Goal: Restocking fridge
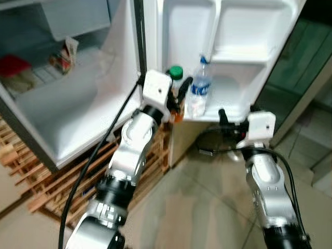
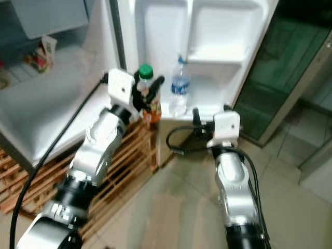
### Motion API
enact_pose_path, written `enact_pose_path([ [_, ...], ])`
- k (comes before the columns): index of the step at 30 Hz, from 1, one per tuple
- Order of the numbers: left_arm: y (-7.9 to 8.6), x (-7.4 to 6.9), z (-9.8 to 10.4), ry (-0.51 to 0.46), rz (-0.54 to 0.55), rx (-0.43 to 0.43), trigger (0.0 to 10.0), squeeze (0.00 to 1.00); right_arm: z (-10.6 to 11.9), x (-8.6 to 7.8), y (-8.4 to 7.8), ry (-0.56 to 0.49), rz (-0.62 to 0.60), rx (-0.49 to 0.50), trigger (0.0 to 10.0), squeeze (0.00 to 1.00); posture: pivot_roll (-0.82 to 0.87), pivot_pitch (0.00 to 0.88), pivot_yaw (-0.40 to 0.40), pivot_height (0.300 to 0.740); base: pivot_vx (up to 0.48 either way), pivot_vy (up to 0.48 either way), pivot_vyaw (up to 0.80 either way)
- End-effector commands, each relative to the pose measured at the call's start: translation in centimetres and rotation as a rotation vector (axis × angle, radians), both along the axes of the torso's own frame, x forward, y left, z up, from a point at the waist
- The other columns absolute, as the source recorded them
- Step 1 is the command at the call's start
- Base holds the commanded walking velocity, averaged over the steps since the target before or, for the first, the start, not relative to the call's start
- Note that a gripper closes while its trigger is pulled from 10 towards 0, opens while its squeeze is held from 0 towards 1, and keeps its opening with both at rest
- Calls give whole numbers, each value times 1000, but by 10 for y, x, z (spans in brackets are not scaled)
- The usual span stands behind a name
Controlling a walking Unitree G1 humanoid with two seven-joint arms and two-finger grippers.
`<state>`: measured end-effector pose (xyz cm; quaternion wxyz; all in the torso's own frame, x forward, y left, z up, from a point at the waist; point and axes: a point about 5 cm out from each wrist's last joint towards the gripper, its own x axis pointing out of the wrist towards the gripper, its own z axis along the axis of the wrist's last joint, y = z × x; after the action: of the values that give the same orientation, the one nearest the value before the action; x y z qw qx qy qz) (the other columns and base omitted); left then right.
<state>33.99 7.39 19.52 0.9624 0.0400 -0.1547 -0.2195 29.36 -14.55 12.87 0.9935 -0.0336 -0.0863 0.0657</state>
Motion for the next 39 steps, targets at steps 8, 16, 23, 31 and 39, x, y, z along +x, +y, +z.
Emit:
enact_pose_path([
  [8, -3, 4, 14, -33, -4, -43, 10000, 0, -3, -1, -4, 17, 2, -7, 10000, 0, -90, 0, 10, 740, 397, 0, 0],
  [16, -11, 2, 14, -52, -32, -36, 10000, 0, -4, -2, -4, 22, 10, -12, 10000, 0, -94, 0, 9, 740, 293, 0, 0],
  [23, -12, 10, 9, -29, -5, -40, 10000, 0, -5, -3, -4, 25, 14, -14, 10000, 0, -101, 0, 14, 740, 0, 0, 0],
  [31, -8, 25, 9, -67, 82, -9, 10000, 0, -7, -6, 2, 25, 32, -24, 10000, 0, -122, 0, 31, 740, 0, 0, 0],
  [39, -12, 31, 16, -98, 48, 20, 10000, 0, -7, -12, 0, 21, 4, -16, 10000, 0, -152, 0, 64, 740, 0, 0, 0],
])
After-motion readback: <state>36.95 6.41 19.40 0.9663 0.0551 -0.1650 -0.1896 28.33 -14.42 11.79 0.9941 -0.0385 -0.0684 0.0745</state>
